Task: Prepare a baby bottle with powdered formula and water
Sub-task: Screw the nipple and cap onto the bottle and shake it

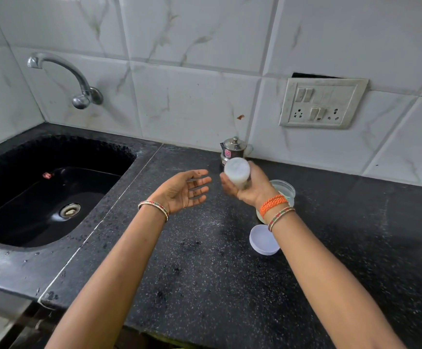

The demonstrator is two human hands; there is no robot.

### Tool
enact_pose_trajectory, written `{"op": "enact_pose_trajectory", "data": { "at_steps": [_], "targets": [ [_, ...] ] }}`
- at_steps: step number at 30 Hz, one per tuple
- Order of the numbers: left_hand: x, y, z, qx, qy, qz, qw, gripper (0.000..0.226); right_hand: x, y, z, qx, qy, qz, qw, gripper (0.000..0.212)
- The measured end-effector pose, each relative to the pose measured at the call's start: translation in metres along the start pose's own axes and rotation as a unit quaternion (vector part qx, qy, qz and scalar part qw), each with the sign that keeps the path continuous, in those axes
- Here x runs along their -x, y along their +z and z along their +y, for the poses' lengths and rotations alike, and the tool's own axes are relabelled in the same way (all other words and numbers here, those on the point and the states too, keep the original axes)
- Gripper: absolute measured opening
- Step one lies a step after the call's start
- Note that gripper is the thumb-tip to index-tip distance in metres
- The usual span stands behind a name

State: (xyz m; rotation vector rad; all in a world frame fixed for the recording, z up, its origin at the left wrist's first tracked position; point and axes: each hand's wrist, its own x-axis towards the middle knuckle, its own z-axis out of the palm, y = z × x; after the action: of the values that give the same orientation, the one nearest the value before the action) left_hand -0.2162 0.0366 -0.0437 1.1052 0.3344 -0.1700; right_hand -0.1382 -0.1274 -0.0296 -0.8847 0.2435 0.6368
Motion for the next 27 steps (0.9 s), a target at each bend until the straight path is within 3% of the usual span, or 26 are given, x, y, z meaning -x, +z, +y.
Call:
{"op": "enact_pose_trajectory", "data": {
  "at_steps": [5,8,9,10,12,13,15,18,19,20,21,22,23,24,25,27],
  "targets": [
    [0.000,-0.002,0.000,0.013,-0.006,0.019,1.000,0.017,0.010,0.015,-0.001,0.010,0.050,-0.042,0.998,0.038],
    [0.000,-0.005,-0.002,0.024,-0.009,0.036,0.999,0.019,0.017,0.029,-0.001,0.115,-0.063,-0.072,0.989,0.050],
    [0.000,-0.006,-0.002,0.029,-0.009,0.039,0.999,0.019,0.017,0.029,0.001,0.185,-0.159,-0.064,0.968,0.069],
    [0.000,-0.006,-0.001,0.032,-0.009,0.041,0.999,0.018,0.019,0.029,0.002,0.284,-0.276,-0.050,0.917,0.090],
    [0.000,-0.006,-0.001,0.035,-0.008,0.043,0.998,0.017,0.023,0.025,0.001,0.439,-0.455,-0.059,0.772,0.110],
    [-0.001,-0.005,0.000,0.036,-0.007,0.043,0.998,0.017,0.026,0.025,-0.002,0.476,-0.497,-0.070,0.722,0.112],
    [-0.003,-0.002,0.001,0.037,-0.007,0.041,0.998,0.017,0.037,0.026,-0.008,0.505,-0.530,-0.096,0.675,0.113],
    [-0.006,0.009,0.001,0.033,-0.010,0.038,0.999,0.015,0.042,0.027,-0.007,0.539,-0.539,-0.118,0.636,0.112],
    [-0.006,0.012,0.001,0.030,-0.013,0.037,0.999,0.015,0.039,0.026,-0.005,0.539,-0.534,-0.115,0.642,0.112],
    [-0.007,0.015,0.000,0.030,-0.015,0.037,0.999,0.016,0.035,0.026,-0.003,0.525,-0.516,-0.098,0.670,0.111],
    [-0.007,0.018,0.000,0.029,-0.016,0.037,0.999,0.016,0.029,0.024,-0.001,0.494,-0.471,-0.075,0.727,0.107],
    [-0.007,0.020,-0.001,0.029,-0.016,0.039,0.999,0.017,0.027,0.023,-0.001,0.441,-0.377,-0.057,0.813,0.098],
    [-0.007,0.021,-0.001,0.029,-0.015,0.044,0.999,0.017,0.026,0.025,-0.003,0.366,-0.226,-0.055,0.901,0.079],
    [-0.008,0.020,-0.001,0.030,-0.014,0.050,0.998,0.017,0.025,0.025,-0.005,0.305,-0.064,-0.074,0.947,0.057],
    [-0.007,0.019,-0.001,0.032,-0.013,0.057,0.998,0.018,0.026,0.024,-0.006,0.259,0.047,-0.089,0.961,0.040],
    [-0.008,0.014,0.000,0.036,-0.013,0.072,0.997,0.018,0.026,0.019,-0.008,0.230,0.101,-0.093,0.963,0.033]
  ]
}}
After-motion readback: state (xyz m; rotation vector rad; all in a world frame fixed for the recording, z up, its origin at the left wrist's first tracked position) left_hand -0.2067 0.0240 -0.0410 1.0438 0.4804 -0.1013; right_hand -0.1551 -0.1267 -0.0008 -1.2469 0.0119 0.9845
